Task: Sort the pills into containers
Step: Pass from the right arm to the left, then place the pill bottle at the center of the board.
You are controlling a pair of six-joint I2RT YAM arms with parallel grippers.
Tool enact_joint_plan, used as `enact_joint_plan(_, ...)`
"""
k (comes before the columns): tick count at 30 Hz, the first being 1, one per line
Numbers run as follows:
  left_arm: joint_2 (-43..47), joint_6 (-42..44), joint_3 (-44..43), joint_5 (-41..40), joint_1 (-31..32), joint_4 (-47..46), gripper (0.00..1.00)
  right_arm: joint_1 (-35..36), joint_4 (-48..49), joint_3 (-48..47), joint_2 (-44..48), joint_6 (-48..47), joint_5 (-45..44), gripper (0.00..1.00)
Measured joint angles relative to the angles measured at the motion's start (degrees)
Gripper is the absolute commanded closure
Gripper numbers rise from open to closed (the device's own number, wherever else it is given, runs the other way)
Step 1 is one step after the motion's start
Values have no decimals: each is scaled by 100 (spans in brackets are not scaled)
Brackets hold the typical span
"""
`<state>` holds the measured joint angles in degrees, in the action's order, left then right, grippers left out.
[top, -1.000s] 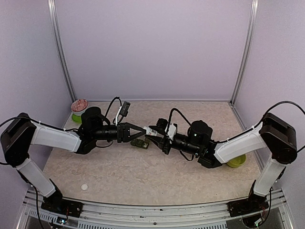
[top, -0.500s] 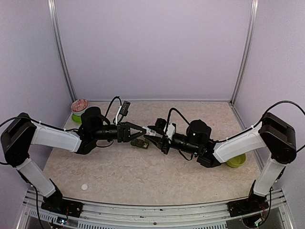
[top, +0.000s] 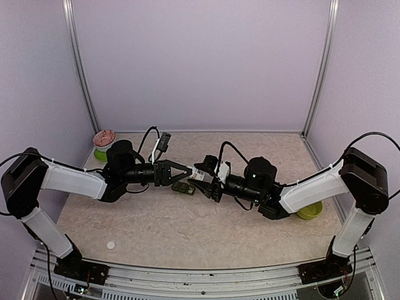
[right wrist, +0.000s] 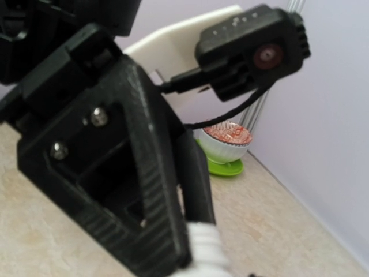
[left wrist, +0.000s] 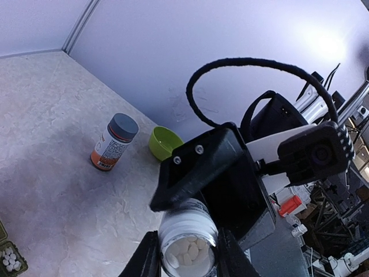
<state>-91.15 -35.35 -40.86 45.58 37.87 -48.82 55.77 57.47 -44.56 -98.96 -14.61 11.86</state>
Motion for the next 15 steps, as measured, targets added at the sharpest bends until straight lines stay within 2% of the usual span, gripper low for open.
enact_joint_plan(2,0,0,0,-7,0,0,81,0,-39,-7,-11,4,-13,29)
enact_joint_plan(5,2,2,0,-59,-2,7,81,0,-105,-50,-42,22,-33,2)
enact_joint_plan(10,149,157,35,-251,-74,334,80,0,-184,-83,-48,9,-35,0)
enact_joint_plan(15,579,603,42,-772,-205,1250,79,0,-496,-85,7,13,-37,0)
